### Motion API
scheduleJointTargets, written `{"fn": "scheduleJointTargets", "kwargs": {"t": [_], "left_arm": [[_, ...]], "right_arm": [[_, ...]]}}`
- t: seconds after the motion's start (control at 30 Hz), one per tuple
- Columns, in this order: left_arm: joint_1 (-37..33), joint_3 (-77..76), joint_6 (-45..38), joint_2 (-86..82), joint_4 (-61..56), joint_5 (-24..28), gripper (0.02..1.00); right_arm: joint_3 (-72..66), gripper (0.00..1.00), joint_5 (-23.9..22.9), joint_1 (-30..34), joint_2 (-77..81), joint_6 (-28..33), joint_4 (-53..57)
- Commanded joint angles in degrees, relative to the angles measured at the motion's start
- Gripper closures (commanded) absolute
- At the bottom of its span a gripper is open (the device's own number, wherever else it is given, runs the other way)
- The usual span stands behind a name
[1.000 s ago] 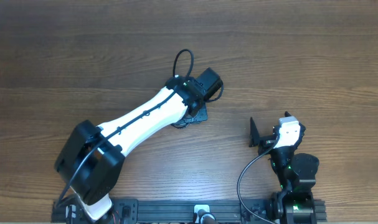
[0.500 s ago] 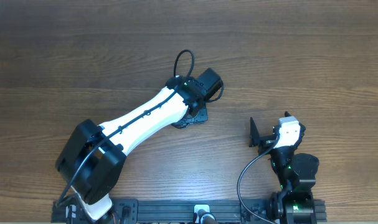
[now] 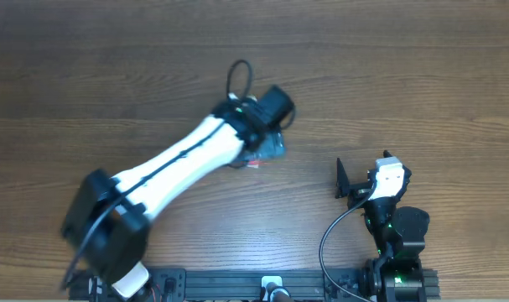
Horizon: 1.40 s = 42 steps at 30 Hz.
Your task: Stack Cubes
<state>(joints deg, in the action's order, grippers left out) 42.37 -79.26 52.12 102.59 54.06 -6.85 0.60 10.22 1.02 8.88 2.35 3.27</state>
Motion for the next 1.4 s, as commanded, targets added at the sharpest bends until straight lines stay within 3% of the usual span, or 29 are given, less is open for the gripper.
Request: {"fn": "scheduleJointTargets", "kwargs": {"t": [0.03,0.23,0.37,0.6,0.8,0.9,1.1,1.4], "left_arm": [[-6.1,-0.5,0.8,-12.4,-0.7,-3.8,0.023],[-11.1,1.1,-3.5,-27.8,-1.9,-9.5,0.025],[-16.6,5.8,-7.3,-38.3,-4.3,-8.5,0.025],[-32.8,22.7,-21.3,-61.2,-16.6,2.2,0.023],[-42.0,35.6,-29.3,-79.2,-18.4,5.6,0.023],[-45.8,41.7,-35.1,-87.3,-20.2,9.6,0.025],[-47.5,52.8,-41.5,-95.6,-26.4,15.3,0.025],[-47.1,66.8,-41.5,-100.4,-37.7,20.6,0.023]], "right_arm": [[-0.3,0.009,0.3,-0.2,-0.4,-0.1,0.2],[-0.3,0.007,0.3,-0.2,-0.4,-0.1,0.2],[-0.3,0.007,0.3,-0.2,-0.4,-0.1,0.2],[-0.3,0.007,0.3,-0.2,-0.4,-0.1,0.2],[-0.3,0.009,0.3,-0.2,-0.4,-0.1,0.2],[-0.3,0.009,0.3,-0.2,-0.4,-0.1,0.2],[-0.3,0.007,0.3,-0.2,-0.4,-0.1,0.2],[-0.3,0.007,0.3,-0.2,-0.4,-0.1,0.2]]}}
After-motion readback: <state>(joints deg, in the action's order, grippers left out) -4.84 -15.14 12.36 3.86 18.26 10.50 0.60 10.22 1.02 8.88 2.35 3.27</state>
